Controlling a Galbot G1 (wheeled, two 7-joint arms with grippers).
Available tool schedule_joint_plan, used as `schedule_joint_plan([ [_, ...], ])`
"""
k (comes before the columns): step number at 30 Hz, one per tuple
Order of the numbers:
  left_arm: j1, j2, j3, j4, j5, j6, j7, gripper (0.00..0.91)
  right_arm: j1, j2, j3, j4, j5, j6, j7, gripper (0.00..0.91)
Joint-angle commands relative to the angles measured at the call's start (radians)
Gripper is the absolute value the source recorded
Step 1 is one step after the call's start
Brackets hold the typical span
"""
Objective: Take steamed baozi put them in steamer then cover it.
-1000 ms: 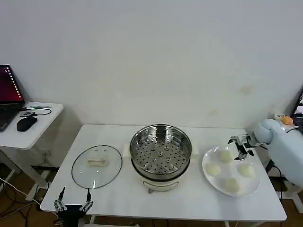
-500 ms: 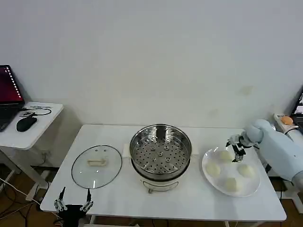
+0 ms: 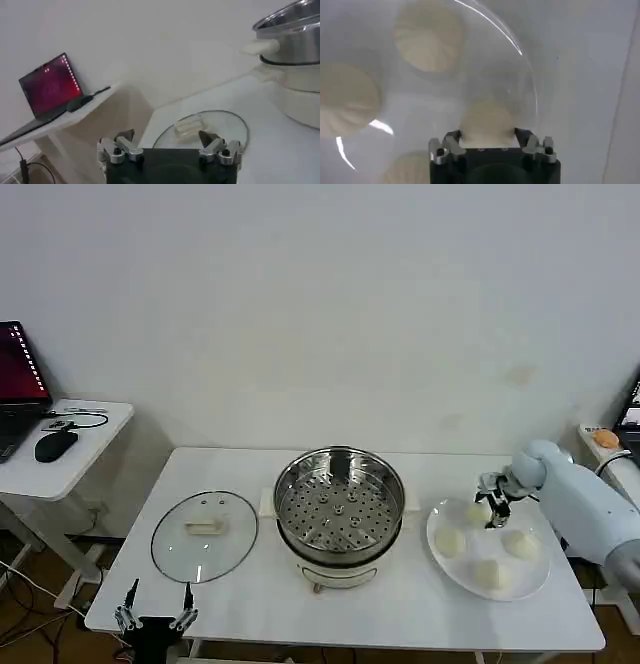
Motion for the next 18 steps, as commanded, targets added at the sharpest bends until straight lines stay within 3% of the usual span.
schedule_joint_plan([
  [1,0.002,-0.002,0.003,-0.004,0.002,0.000,-0.002,0.907,0.005,0.005,-0.009,-0.009,0.003,-0.005,0.002,0.625],
  [10,0.015,-0.004,0.004,-0.019,0.002,-0.004,-0.005,0.907,0.009,-0.014,0.006,0.027,0.059,0.003,0.009,0.625],
  [18,0.024,0.001,0.005,-0.020,-0.002,-0.004,-0.010,0.907,0.171,-0.104,-0.060,0.160,0.164,0.022,-0.011,0.635],
])
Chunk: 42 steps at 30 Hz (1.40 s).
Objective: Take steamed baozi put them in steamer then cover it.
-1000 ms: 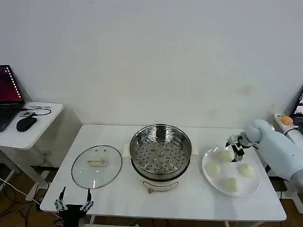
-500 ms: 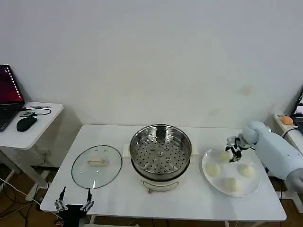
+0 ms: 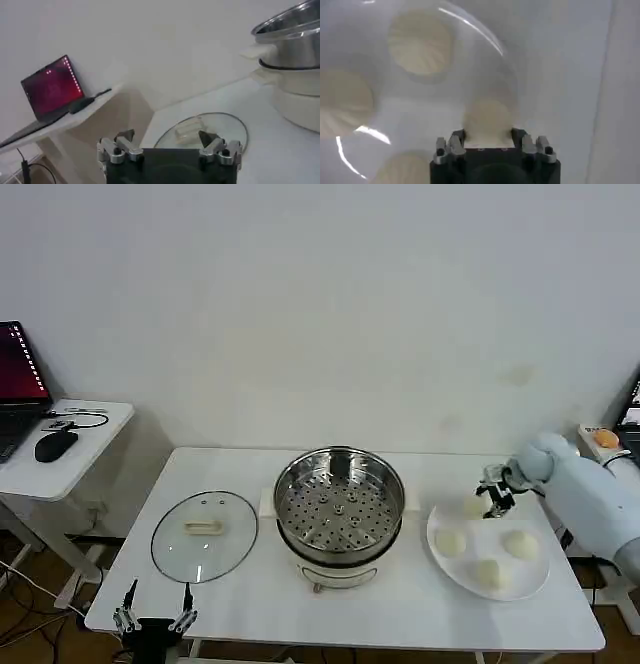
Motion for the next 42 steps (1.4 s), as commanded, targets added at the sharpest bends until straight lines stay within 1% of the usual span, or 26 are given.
schedule_joint_plan([
  [1,0.003,0.002,0.003,0.003,-0.003,-0.001,-0.004,0.907,0.143,-0.062,-0.062,0.109,0.101,0.008,-0.006,0.635],
  [4,0.006,0.002,0.005,0.002,-0.003,-0.003,-0.008,0.907,0.274,-0.085,-0.157,0.181,0.179,0.007,-0.010,0.635],
  [6,0.007,0.001,0.006,0.002,-0.002,-0.004,-0.009,0.907,0.322,-0.082,-0.189,0.209,0.193,0.008,-0.012,0.635],
  [7,0.007,0.001,0.006,0.001,-0.003,-0.004,-0.011,0.907,0.374,-0.073,-0.231,0.228,0.212,0.006,-0.012,0.635],
  [8,0.008,0.000,0.005,0.001,-0.003,-0.005,-0.011,0.907,0.390,-0.066,-0.254,0.234,0.229,0.005,-0.012,0.635],
  [11,0.012,0.000,0.004,-0.001,-0.005,-0.006,-0.015,0.907,0.474,-0.028,-0.319,0.265,0.283,0.006,-0.007,0.625],
  [14,0.018,0.000,0.001,-0.004,-0.006,-0.008,-0.018,0.907,0.559,0.015,-0.407,0.301,0.340,0.018,0.011,0.635],
  [15,0.020,-0.002,-0.001,-0.006,-0.006,-0.008,-0.019,0.907,0.583,0.034,-0.444,0.325,0.379,0.015,0.015,0.625],
  [16,0.020,-0.002,-0.002,-0.007,-0.006,-0.008,-0.020,0.907,0.593,0.047,-0.470,0.336,0.385,0.024,0.019,0.635],
  [18,0.023,-0.003,-0.006,-0.009,-0.007,-0.009,-0.022,0.907,0.614,0.075,-0.519,0.358,0.396,0.034,0.024,0.625],
  [21,0.024,-0.001,-0.012,-0.008,-0.008,-0.008,-0.025,0.907,0.641,0.121,-0.595,0.394,0.412,0.063,0.046,0.625],
  [24,0.024,0.000,-0.020,-0.012,-0.012,-0.007,-0.025,0.907,0.662,0.154,-0.663,0.435,0.408,0.101,0.068,0.625],
  [25,0.024,0.001,-0.022,-0.012,-0.015,-0.007,-0.025,0.907,0.672,0.171,-0.686,0.453,0.402,0.143,0.080,0.625],
  [28,0.021,0.000,-0.029,-0.012,-0.022,-0.007,-0.026,0.907,0.695,0.202,-0.747,0.491,0.371,0.205,0.114,0.625],
  [29,0.019,-0.001,-0.029,-0.010,-0.024,-0.006,-0.028,0.907,0.698,0.213,-0.768,0.493,0.357,0.215,0.119,0.625],
  [30,0.018,-0.002,-0.029,-0.010,-0.025,-0.007,-0.028,0.907,0.697,0.222,-0.773,0.491,0.342,0.224,0.124,0.625],
  [31,0.016,-0.003,-0.029,-0.008,-0.025,-0.007,-0.029,0.907,0.686,0.241,-0.777,0.479,0.310,0.254,0.137,0.625],
  [33,0.015,-0.005,-0.028,-0.008,-0.025,-0.007,-0.031,0.907,0.671,0.264,-0.783,0.467,0.296,0.282,0.160,0.625],
  [37,0.015,-0.008,-0.033,-0.008,-0.030,-0.007,-0.036,0.907,0.642,0.281,-0.790,0.477,0.238,0.330,0.176,0.625],
  [40,0.015,-0.008,-0.037,-0.009,-0.032,-0.007,-0.039,0.907,0.620,0.300,-0.790,0.452,0.182,0.391,0.200,0.625],
  [42,0.017,-0.009,-0.039,-0.013,-0.033,-0.007,-0.041,0.907,0.602,0.321,-0.786,0.423,0.168,0.420,0.217,0.625],
])
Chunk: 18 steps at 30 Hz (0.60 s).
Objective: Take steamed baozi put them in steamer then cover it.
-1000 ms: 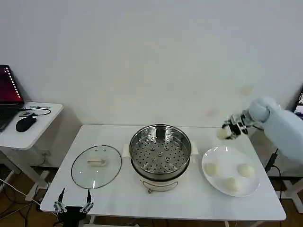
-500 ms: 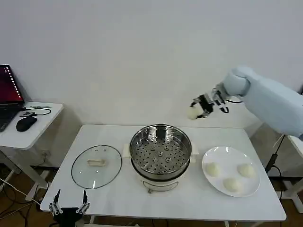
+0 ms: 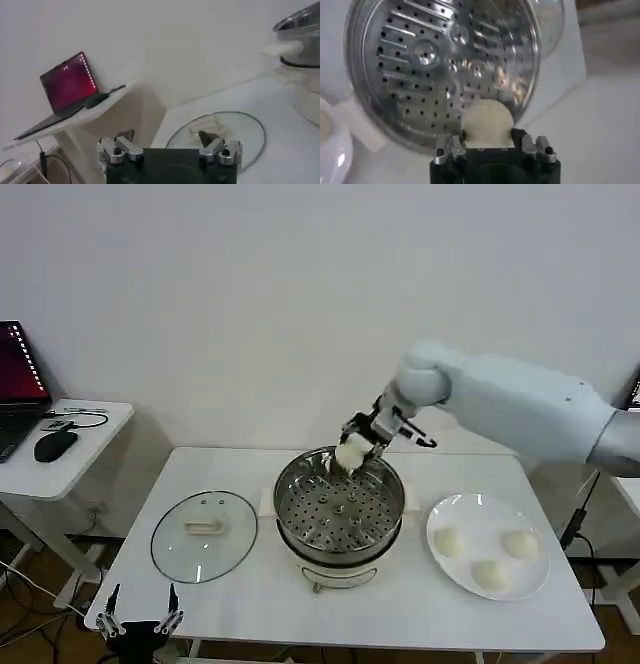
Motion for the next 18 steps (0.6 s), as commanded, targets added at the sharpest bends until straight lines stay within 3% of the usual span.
schedule_joint_plan([
  [1,0.002,-0.002,-0.007,-0.005,-0.006,0.001,-0.005,0.907,-0.021,0.089,-0.068,-0.029,-0.111,0.163,0.065,0.625],
  [8,0.007,-0.004,-0.009,-0.009,-0.008,0.001,-0.012,0.907,-0.128,0.160,0.018,-0.217,-0.348,0.273,0.117,0.625],
  [18,-0.003,-0.002,-0.010,0.001,-0.013,0.003,-0.015,0.907,-0.190,0.193,0.075,-0.312,-0.452,0.328,0.161,0.635],
])
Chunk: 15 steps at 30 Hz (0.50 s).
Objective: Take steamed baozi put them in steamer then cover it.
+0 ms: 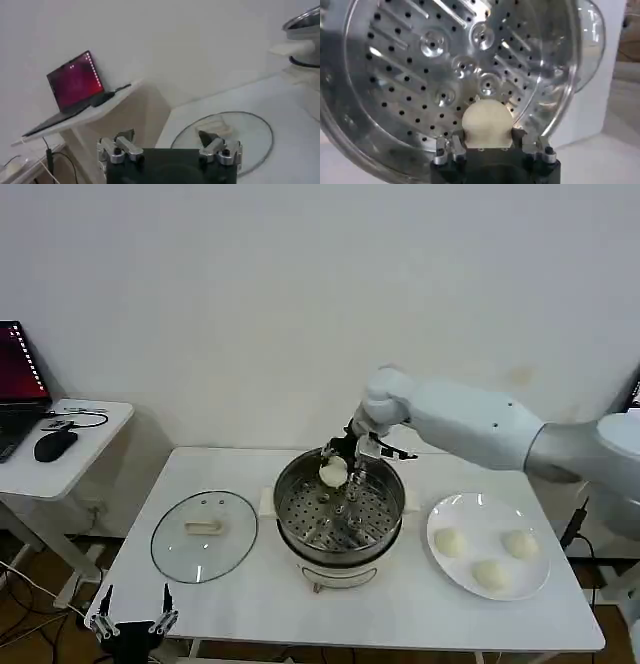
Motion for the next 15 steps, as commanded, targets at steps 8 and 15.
schedule_joint_plan([
  [8,-0.007,0.001,0.000,0.003,-0.005,0.005,0.000,0.907,-0.080,0.077,0.056,-0.144,-0.160,0.115,0.071,0.907],
  [15,-0.011,-0.002,0.008,0.003,-0.003,0.009,0.001,0.907,0.019,0.027,-0.003,-0.021,0.004,0.051,0.040,0.907],
])
